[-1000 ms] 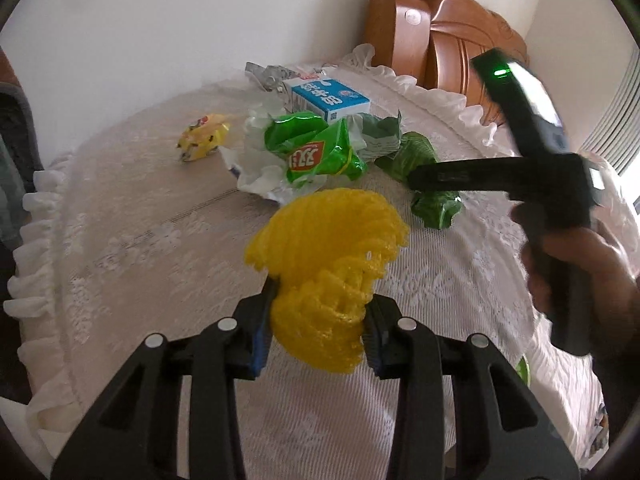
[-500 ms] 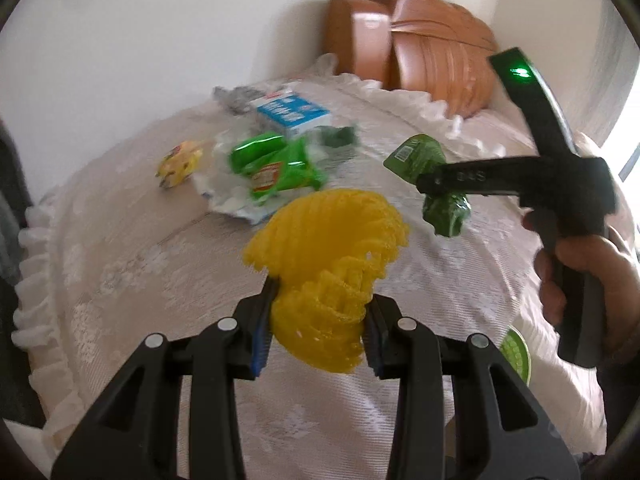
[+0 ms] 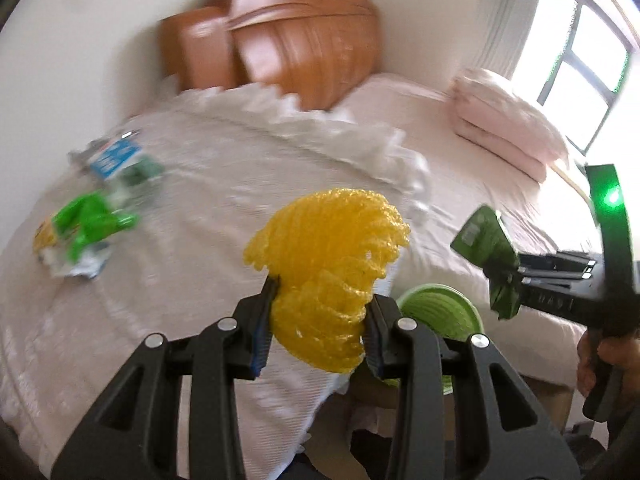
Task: Collect trash
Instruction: 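Carry both items over the wastebasket and open both tools to drop them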
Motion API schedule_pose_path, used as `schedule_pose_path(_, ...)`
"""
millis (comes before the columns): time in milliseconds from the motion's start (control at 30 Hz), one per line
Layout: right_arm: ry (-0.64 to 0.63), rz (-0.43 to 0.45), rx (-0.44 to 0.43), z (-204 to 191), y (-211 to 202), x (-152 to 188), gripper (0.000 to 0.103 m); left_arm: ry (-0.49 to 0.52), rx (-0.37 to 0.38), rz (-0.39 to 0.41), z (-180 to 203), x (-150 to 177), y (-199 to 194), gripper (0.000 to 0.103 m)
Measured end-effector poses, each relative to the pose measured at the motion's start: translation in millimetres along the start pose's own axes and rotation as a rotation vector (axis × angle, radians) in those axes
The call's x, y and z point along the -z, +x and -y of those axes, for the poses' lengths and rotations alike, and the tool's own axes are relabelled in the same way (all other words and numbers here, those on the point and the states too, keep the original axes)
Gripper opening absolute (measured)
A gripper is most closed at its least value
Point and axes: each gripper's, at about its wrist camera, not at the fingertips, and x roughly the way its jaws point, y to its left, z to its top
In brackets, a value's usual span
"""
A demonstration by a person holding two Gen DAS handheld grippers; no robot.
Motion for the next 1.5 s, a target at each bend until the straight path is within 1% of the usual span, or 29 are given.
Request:
schedule_pose_path(133, 0.056, -0.043, 0.045, 36.6, 14.3, 18.5, 0.039, 0.071, 0.052, -0.002, 39.3, -6.1, 8.6, 0.037)
schedule_pose_path(200, 0.076, -0.056, 0.066, 50.2, 22.1, 24.1, 0.041, 0.096, 0.074, -0.006, 54.7, -7.9, 12.4, 0.036)
schedule_pose_path(233, 0.088, -0.07, 0.086, 59.4, 30.1, 26.8, 0.056, 0.11, 0.085, -0.01, 62.9, -8.8, 14.4, 0.037)
schedule_pose_path(267, 0.095, -0.076, 0.095, 66.8, 33.8, 28.4, 0.079, 0.129, 0.095, -0.015, 73.2, -10.0, 17.5, 0.037)
schedule_pose_path(300, 0.102, -0.082, 0.11, 73.2, 38.9, 30.0, 0.086, 0.139, 0.099, -0.018, 79.4, -9.7, 18.9, 0.037)
schedule_pose_path(333, 0.106, -0.082, 0.127, 78.7, 41.2, 31.3, 0.089, 0.155, 0.107, -0.023, 88.0, -9.8, 20.0, 0.037)
schedule_pose_path(400, 0.109, -0.097, 0.136, 86.0, 44.3, 32.6, 0.089, 0.186, 0.121, -0.033, 104.2, -11.6, 23.5, 0.037)
schedule_pose_path(433, 0.115, -0.105, 0.138, 93.1, 42.7, 35.0, 0.091, 0.203, 0.129, -0.038, 112.6, -12.8, 25.7, 0.037)
schedule_pose_path(467, 0.128, -0.1, 0.143, 101.0, 39.3, 38.0, 0.095, 0.218, 0.136, -0.043, 120.2, -14.1, 27.9, 0.037)
schedule_pose_path(533, 0.166, -0.077, 0.155, 119.0, 28.8, 40.5, 0.099, 0.241, 0.147, -0.051, 132.9, -15.3, 31.2, 0.037)
schedule_pose_path(800, 0.324, -0.014, 0.201, 197.1, -11.3, 50.6, 0.101, 0.319, 0.205, -0.088, 182.0, -19.6, 46.0, 0.037)
schedule_pose_path(967, 0.369, 0.024, 0.235, 228.3, -32.2, 55.2, 0.101, 0.358, 0.236, -0.11, 213.2, -21.2, 57.3, 0.037)
schedule_pose_path(1033, 0.382, 0.035, 0.238, 236.3, -37.4, 56.0, 0.101, 0.373, 0.251, -0.124, 224.0, -20.2, 61.2, 0.044)
schedule_pose_path(1067, 0.39, 0.041, 0.236, 241.2, -40.2, 56.4, 0.101, 0.378, 0.253, -0.129, 228.4, -20.8, 63.2, 0.058)
schedule_pose_path(1100, 0.394, 0.045, 0.234, 243.2, -41.7, 56.7, 0.101, 0.387, 0.253, -0.132, 234.8, -20.1, 64.7, 0.076)
schedule_pose_path(1200, 0.404, 0.055, 0.227, 248.5, -43.8, 58.2, 0.101, 0.404, 0.257, -0.118, 245.3, -19.0, 63.6, 0.093)
schedule_pose_path(1367, 0.402, 0.054, 0.213, 248.0, -41.8, 58.1, 0.101, 0.429, 0.257, -0.1, 254.9, -15.6, 57.3, 0.095)
schedule_pose_path(1500, 0.387, 0.053, 0.206, 243.6, -40.6, 55.7, 0.101, 0.421, 0.251, -0.091, 251.1, -15.6, 53.8, 0.095)
